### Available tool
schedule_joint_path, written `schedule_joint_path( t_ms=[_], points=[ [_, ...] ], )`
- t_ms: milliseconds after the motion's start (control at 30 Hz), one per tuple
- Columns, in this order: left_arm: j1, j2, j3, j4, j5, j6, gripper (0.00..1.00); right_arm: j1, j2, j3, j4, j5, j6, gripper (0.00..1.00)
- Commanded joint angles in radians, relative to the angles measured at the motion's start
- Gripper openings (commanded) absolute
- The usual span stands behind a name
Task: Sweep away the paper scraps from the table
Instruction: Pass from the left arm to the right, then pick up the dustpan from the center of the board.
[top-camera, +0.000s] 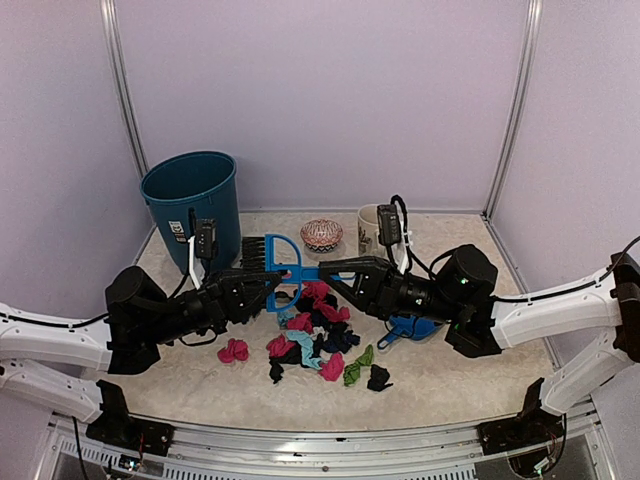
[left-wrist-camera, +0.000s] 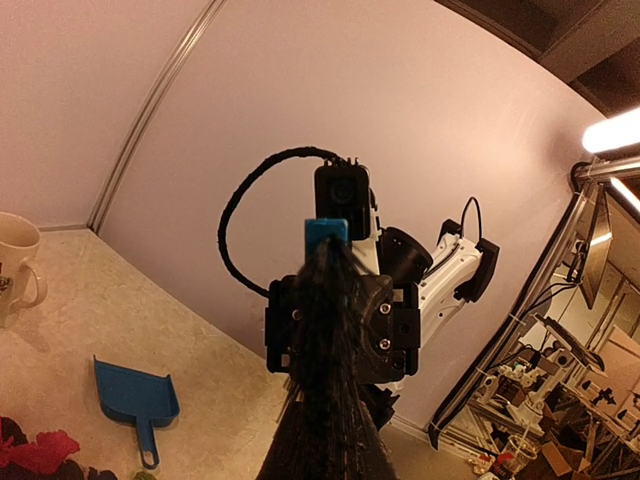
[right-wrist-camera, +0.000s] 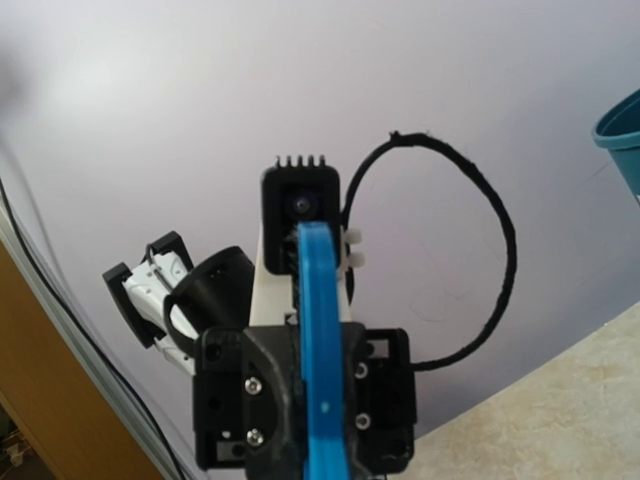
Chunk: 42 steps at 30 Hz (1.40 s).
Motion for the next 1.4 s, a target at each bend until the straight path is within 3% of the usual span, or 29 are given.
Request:
schedule_joint_path(
  t_ms=[0, 200, 400, 467, 533, 633, 800, 967, 1200, 1367],
  points=[
    [-0.005, -0.016, 0.012, -0.004, -0.002, 0.027, 0.00, 0.010, 0.007, -0.009, 0.038, -0.009, 0.011, 0.14],
    [-0.010, -0.012, 0.011, 0.005, 0.000, 0.031, 0.00, 0.009, 0.010, -0.006, 0.044, -0.014, 0.018, 0.00],
    [-0.013, 0.001, 0.014, 0.004, 0.001, 0.030, 0.00, 0.009, 0.000, -0.009, 0.050, -0.016, 0.015, 0.00],
    [-0.013, 0.001, 0.014, -0.006, -0.011, 0.025, 0.17, 0.009, -0.009, -0.015, 0.049, -0.014, 0.014, 0.00],
    [-0.013, -0.002, 0.015, -0.019, -0.026, 0.021, 0.46, 0.009, -0.021, -0.026, 0.048, 0.000, 0.013, 0.00],
    [-0.013, -0.017, 0.011, -0.036, -0.041, 0.016, 0.79, 0.010, -0.054, -0.044, 0.026, 0.031, -0.002, 0.00],
    [-0.013, -0.037, 0.011, -0.081, -0.084, 0.007, 0.98, 0.008, -0.137, -0.067, -0.086, 0.097, -0.057, 0.00],
    [-0.004, -0.031, 0.094, -0.318, -0.170, 0.033, 0.99, 0.005, -0.302, -0.087, -0.325, 0.251, -0.147, 0.00],
    [0.004, -0.012, 0.153, -0.442, -0.214, 0.075, 0.99, -0.016, -0.610, -0.132, -0.686, 0.522, -0.253, 0.00],
    [-0.009, 0.093, 0.271, -0.582, -0.218, 0.109, 0.99, -0.022, -0.804, -0.125, -0.971, 0.720, -0.288, 0.00]
  ],
)
